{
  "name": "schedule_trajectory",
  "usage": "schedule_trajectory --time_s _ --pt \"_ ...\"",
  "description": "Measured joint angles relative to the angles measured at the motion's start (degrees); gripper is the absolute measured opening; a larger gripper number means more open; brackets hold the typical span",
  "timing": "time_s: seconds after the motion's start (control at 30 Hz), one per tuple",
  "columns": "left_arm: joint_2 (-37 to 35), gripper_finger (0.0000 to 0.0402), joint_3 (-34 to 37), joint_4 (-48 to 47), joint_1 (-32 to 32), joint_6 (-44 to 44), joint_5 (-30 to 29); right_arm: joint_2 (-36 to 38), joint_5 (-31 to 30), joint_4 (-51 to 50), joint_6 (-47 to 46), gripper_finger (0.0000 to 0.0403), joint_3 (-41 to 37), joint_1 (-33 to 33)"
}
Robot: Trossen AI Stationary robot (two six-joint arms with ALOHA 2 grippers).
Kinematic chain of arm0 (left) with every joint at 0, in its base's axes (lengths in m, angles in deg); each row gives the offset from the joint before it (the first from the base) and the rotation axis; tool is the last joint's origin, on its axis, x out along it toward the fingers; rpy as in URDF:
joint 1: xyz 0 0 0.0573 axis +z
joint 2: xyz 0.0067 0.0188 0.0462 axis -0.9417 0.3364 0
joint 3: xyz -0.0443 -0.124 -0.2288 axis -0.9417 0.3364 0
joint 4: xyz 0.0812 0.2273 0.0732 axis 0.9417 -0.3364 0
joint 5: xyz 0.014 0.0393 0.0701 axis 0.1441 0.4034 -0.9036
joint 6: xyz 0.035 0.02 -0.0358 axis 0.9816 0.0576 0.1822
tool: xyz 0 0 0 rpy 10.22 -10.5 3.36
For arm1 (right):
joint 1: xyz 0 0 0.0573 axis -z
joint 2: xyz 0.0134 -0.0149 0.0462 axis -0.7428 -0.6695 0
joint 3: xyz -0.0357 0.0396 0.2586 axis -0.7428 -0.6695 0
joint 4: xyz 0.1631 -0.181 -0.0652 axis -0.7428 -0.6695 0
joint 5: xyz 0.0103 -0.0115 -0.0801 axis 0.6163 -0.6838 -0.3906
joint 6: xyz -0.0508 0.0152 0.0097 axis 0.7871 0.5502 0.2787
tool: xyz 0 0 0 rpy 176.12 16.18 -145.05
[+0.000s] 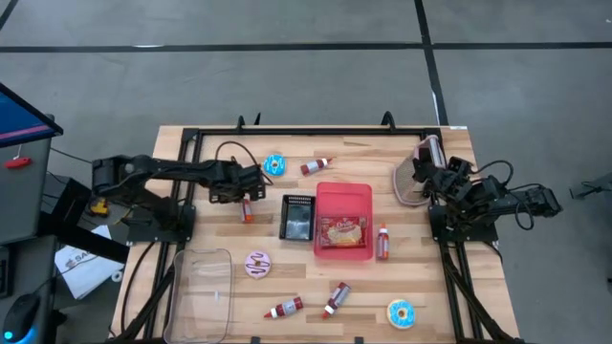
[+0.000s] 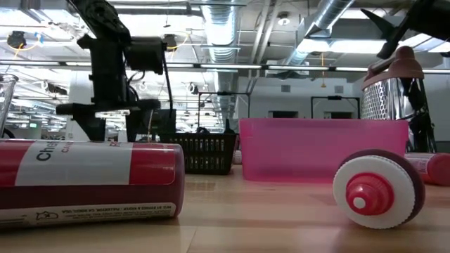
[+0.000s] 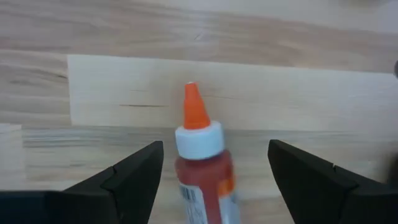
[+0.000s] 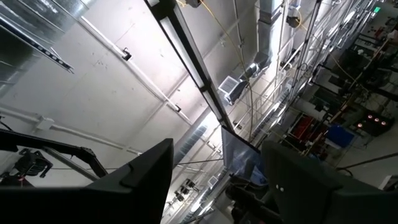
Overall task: Pick & Place Food Item
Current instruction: Put the left orange food coloring bottle into the transparent bin
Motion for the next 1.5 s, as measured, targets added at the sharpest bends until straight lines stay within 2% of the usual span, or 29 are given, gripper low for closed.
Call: schedule_trajectory --time_s 0.23,0.33,0.43,0.67,0.87,1.03,1.2,1.3,1.5 --pt "5.08 0.0287 0.00 1.13 0.98 0.00 0.09 0.00 0.32 0.04 0.04 0.0235 0.00 -0.69" --pt "6.48 0.0275 -0.02 1.74 1.00 -0.01 -0.16 0.00 0.32 0.07 0.02 0.0235 0.02 -0.72" --pt "7.02 0.0240 -0.16 1.56 0.98 0.01 -0.31 0.00 0.29 0.19 0.02 0.0235 0.00 -0.78" --pt "5.55 0.0110 0.09 2.65 1.00 1.08 -2.38 0.00 0.21 0.22 0.00 0.0235 0.02 -1.03" --pt "0.22 0.0109 0.07 5.61 1.22 5.74 -1.82 0.00 0.18 0.22 0.00 0.0235 0.00 -1.03" --pt "-8.93 0.0109 0.04 9.64 -1.19 13.11 4.65 0.02 0.20 0.26 -0.46 0.0235 0.00 -1.03" --pt "-19.13 0.0109 0.04 10.83 -7.27 20.41 17.04 0.00 0.15 0.20 -0.46 0.0235 0.00 -1.03" --pt "-24.54 0.0109 0.04 14.61 -11.39 19.55 24.41 0.00 -0.53 0.22 -0.48 0.0235 0.00 -1.03" --pt "-32.26 0.0109 -0.02 21.00 -21.82 10.78 25.95 0.00 -1.28 0.25 -1.68 0.0235 0.00 -1.03"
